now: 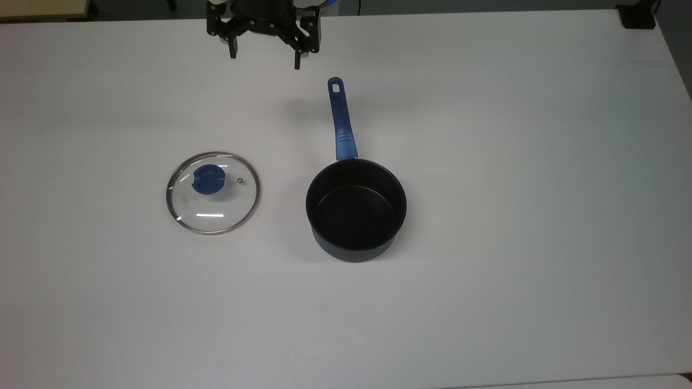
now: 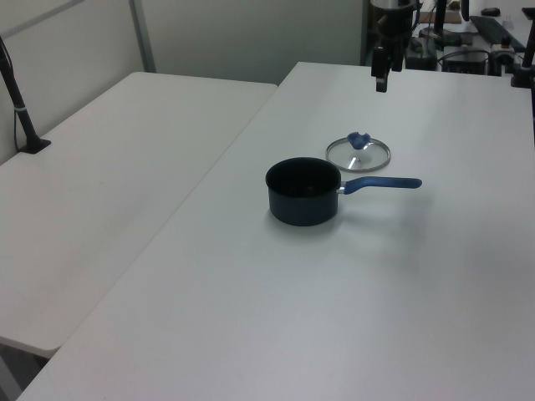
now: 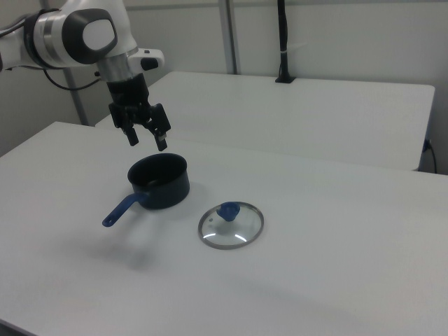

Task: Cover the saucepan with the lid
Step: 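Move the gripper over the glass lid's blue knob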

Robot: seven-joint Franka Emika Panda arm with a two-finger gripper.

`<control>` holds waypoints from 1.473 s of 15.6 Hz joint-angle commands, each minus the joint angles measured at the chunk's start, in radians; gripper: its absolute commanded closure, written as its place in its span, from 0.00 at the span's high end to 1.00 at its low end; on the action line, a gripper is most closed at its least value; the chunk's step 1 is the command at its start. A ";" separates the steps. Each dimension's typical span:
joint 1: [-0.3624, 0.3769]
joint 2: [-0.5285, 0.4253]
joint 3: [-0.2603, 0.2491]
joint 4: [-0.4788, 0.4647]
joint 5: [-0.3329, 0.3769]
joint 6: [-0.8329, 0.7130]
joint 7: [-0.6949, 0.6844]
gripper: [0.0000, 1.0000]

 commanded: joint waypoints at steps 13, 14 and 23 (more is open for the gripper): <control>-0.017 0.013 -0.008 0.006 0.017 0.006 -0.151 1.00; -0.040 0.043 -0.008 0.011 0.016 0.009 -0.173 1.00; -0.161 0.298 -0.008 0.065 0.003 0.232 -0.303 1.00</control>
